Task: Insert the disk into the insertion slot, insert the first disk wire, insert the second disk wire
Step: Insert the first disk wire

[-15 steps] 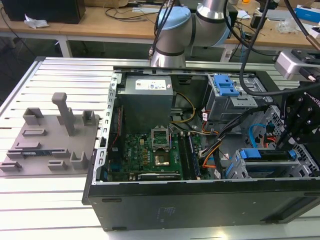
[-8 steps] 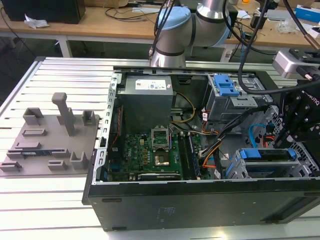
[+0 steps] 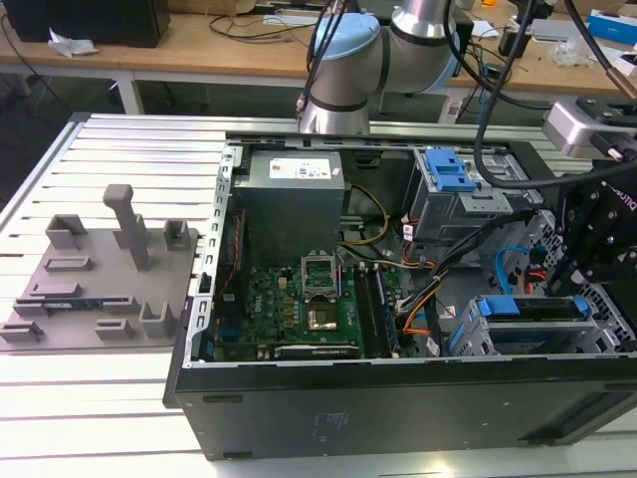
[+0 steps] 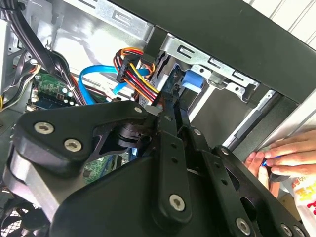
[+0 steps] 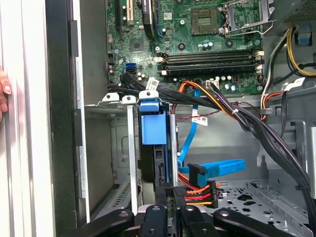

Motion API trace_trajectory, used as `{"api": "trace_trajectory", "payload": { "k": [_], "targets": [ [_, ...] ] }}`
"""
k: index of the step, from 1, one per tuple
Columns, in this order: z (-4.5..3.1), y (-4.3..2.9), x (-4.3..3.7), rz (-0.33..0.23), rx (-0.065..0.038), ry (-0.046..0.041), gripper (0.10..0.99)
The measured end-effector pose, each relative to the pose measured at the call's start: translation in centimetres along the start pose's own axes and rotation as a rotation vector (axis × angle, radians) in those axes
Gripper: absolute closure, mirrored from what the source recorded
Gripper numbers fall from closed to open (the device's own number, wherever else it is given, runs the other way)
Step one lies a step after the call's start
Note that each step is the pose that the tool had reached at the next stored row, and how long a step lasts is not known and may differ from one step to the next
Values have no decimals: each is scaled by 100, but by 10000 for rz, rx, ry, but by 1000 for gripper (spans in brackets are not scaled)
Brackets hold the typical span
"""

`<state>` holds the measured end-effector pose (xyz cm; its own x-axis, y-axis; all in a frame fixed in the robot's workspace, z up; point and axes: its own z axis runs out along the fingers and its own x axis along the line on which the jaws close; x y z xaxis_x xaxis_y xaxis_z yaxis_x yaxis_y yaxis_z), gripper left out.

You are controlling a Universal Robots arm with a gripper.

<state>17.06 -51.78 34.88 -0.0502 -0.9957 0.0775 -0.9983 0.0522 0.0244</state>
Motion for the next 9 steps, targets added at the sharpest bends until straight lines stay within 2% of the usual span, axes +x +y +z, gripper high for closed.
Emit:
{"api": "trace_trajectory", "payload": {
  "k": [9],
  "targets": [
    [9, -2, 32, 11, -1, 2, 918]
  ]
}}
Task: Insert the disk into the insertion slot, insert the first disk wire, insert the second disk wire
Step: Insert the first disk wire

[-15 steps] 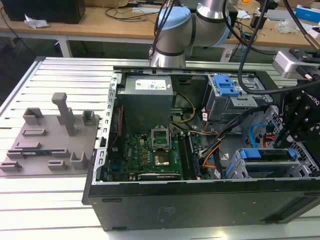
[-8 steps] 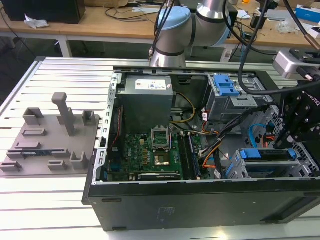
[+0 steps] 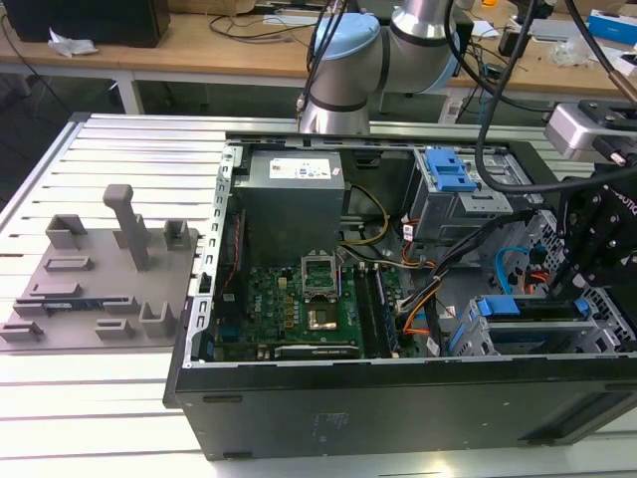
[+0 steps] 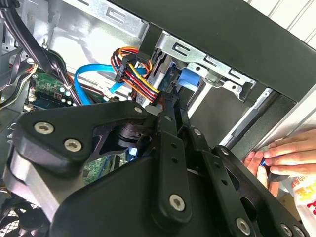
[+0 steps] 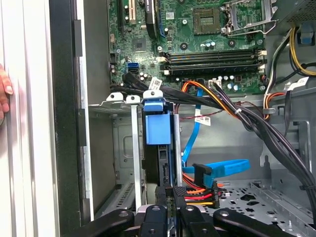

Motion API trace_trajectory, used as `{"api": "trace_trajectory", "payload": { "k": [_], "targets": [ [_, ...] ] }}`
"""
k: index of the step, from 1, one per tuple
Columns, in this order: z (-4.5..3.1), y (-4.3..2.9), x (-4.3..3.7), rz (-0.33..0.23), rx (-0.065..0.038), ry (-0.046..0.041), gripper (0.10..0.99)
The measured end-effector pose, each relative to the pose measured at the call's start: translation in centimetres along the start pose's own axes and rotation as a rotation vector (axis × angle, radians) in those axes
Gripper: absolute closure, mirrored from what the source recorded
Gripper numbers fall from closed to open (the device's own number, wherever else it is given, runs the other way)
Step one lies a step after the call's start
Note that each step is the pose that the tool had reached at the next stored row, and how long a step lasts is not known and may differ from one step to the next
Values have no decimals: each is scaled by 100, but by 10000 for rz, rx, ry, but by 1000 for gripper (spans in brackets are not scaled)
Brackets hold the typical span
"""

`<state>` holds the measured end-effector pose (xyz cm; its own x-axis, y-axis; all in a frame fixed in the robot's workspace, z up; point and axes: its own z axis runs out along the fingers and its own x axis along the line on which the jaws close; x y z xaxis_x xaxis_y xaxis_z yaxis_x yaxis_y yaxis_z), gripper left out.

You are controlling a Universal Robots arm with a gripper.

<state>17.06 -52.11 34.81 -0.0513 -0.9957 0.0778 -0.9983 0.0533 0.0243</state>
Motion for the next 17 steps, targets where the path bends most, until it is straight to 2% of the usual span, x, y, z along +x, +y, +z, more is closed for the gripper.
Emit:
{"api": "trace_trajectory", "payload": {
  "k": [17],
  "targets": [
    [55, -2, -4, 1, 0, -2, 918]
  ]
}}
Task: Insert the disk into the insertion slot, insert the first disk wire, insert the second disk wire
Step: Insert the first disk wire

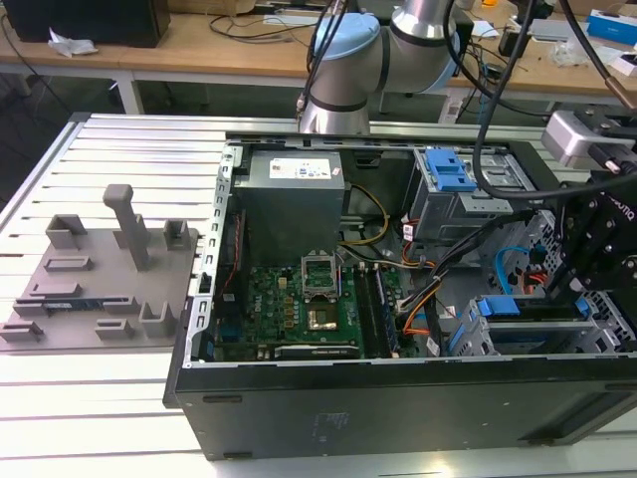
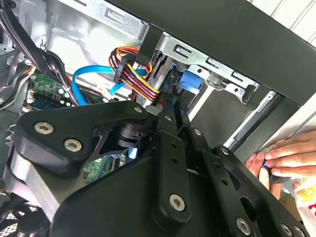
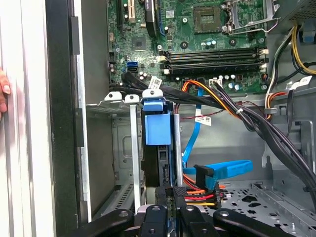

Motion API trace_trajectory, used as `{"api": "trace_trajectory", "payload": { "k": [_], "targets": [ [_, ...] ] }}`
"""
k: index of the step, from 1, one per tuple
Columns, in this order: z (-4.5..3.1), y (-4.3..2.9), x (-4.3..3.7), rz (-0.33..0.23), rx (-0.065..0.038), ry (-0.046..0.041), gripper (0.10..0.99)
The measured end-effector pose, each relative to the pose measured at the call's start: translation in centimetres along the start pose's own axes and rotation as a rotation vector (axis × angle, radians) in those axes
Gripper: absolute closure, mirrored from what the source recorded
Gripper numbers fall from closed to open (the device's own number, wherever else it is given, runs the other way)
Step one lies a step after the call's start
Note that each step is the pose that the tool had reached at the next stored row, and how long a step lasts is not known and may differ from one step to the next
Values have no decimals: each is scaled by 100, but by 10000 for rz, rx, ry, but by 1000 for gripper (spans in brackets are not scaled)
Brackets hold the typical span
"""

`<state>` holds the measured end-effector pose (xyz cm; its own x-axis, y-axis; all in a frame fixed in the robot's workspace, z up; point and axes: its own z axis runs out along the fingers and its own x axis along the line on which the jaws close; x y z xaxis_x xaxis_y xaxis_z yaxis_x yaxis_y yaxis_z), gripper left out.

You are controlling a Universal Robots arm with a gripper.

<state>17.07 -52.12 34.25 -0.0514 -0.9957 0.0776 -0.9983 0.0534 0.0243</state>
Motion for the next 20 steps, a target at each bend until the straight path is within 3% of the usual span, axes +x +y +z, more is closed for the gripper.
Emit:
{"api": "trace_trajectory", "payload": {
  "k": [9, 13, 20],
  "targets": [
    [35, -1, -1, 0, 0, 0, 918],
    [-108, 4, -7, 2, 0, 4, 918],
    [-114, 5, -18, 1, 1, 29, 918]
  ]
}}
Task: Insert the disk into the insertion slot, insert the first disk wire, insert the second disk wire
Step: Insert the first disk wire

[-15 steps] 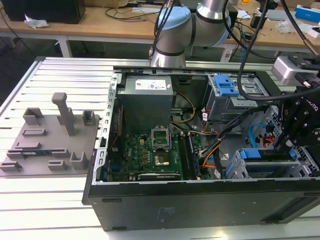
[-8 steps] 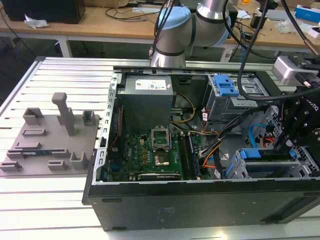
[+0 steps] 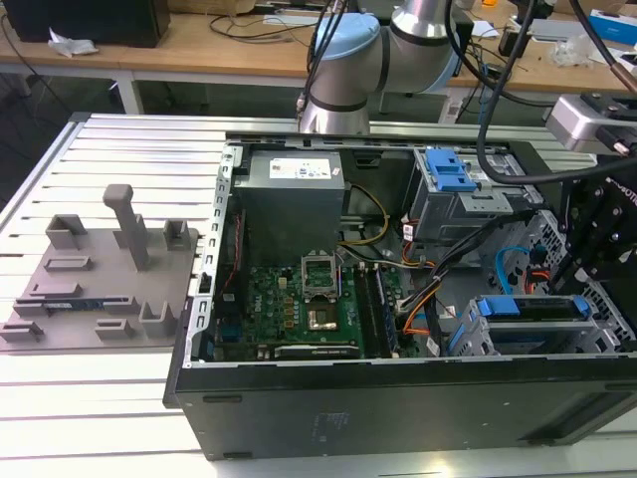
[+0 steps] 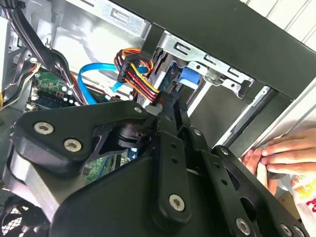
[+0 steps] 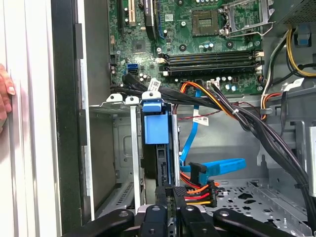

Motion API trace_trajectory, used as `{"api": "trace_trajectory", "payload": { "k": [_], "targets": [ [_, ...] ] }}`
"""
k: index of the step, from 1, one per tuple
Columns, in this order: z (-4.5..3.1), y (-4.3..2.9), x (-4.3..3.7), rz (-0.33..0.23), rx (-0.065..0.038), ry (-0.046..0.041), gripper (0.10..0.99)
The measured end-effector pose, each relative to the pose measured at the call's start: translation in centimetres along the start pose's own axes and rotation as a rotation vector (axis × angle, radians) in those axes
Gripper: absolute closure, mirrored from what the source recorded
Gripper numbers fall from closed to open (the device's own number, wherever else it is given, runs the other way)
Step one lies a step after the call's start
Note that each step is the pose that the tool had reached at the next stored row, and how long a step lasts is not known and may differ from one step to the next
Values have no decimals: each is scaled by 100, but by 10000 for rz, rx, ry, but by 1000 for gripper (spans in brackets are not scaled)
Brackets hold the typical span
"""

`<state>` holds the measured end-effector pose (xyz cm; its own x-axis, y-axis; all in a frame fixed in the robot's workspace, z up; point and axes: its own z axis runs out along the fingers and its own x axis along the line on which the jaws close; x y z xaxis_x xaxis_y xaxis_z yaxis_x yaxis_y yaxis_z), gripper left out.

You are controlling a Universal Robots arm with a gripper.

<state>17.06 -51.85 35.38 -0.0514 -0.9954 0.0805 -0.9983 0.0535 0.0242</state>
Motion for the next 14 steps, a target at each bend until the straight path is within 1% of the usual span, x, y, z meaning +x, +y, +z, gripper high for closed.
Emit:
{"api": "trace_trajectory", "payload": {
  "k": [2, 3, 6, 8, 11, 14],
  "targets": [
    [0, 0, 0, 0, 0, -3, 918],
    [0, 0, -1, -1, -2, -30, 918],
    [0, -1, 0, 9, -10, -161, 918],
    [0, 0, 1, 157, -23, -219, 918],
    [1, 0, 1, 417, -42, -248, 918],
    [1, 0, 1, 449, -45, -250, 918]
  ]
}}
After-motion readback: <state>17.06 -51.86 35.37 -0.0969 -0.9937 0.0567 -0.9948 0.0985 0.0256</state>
